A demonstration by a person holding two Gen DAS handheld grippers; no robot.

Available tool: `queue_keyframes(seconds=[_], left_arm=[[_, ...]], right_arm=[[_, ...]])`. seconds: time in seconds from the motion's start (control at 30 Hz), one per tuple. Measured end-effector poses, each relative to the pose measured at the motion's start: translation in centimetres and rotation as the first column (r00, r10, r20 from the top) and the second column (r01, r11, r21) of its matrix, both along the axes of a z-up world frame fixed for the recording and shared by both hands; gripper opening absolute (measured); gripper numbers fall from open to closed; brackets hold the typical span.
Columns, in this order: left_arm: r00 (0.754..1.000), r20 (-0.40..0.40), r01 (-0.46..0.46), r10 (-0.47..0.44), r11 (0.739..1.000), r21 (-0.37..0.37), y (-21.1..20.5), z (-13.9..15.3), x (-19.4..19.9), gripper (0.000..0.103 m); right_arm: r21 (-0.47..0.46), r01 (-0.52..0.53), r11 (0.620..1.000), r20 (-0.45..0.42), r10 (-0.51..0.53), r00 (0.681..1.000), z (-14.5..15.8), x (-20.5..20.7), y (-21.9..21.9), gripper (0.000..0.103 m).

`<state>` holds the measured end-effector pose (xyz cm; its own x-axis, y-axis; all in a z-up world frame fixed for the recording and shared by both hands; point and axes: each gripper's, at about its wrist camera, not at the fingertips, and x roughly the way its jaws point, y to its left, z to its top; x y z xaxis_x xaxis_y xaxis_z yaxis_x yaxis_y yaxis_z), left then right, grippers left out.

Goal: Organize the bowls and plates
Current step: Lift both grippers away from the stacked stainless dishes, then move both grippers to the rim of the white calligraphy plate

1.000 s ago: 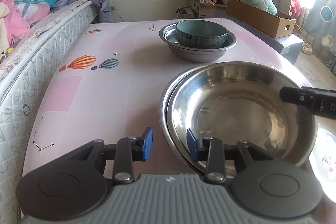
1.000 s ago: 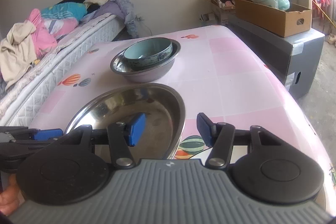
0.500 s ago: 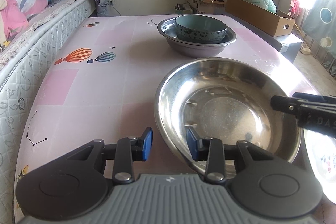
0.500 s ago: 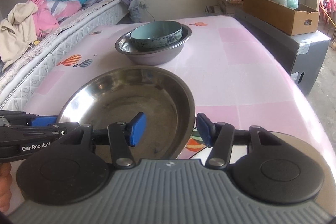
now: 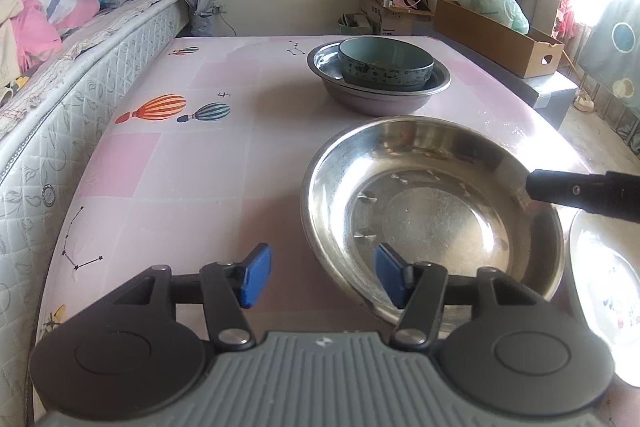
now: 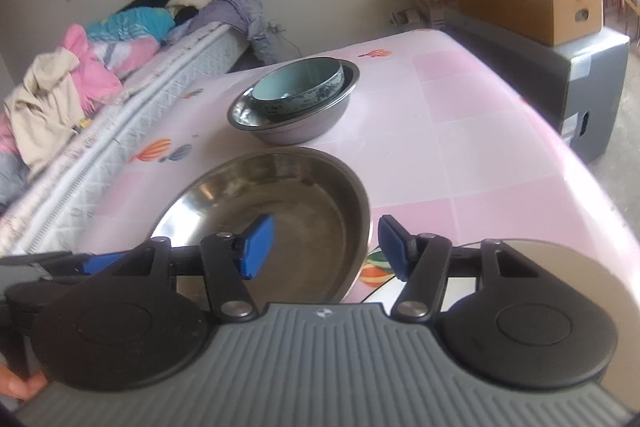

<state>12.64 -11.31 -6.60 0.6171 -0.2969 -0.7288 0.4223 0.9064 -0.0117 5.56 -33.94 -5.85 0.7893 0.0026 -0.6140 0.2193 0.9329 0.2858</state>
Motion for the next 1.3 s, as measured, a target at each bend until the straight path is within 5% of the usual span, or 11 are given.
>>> queue_keyframes(seconds=[0.37, 0.9, 1.07, 1.3], left_arm=[[1.000, 0.009, 0.010, -0.010, 1.000, -0.022, 0.1, 1.7, -4.3, 0.078], [0.987, -0.057, 0.147, -0.151, 0.987, -0.061, -4.9, 1.7, -11.0, 0.079], [0.978, -0.075, 0.186, -0.193, 0.978, -0.090, -7.4, 1.2, -12.0, 0.076], [0.971, -0.125, 0.191, -0.204, 0.976, -0.109, -9.6, -0.3, -11.8, 0.058]], right_arm=[[0.212, 0.035, 0.977, 0.056, -0.048, 0.997, 1.6, -5.6, -3.0, 0.069], [0.256, 0.251, 0.933, 0.062, -0.275, 0.959, 1.1, -19.3, -8.8, 0.069], [0.259, 0.279, 0.925, 0.062, -0.304, 0.951, 0.4, -21.2, -10.1, 0.068], [0.232, 0.286, 0.930, 0.057, -0.307, 0.950, -0.4, -21.1, -11.1, 0.057]])
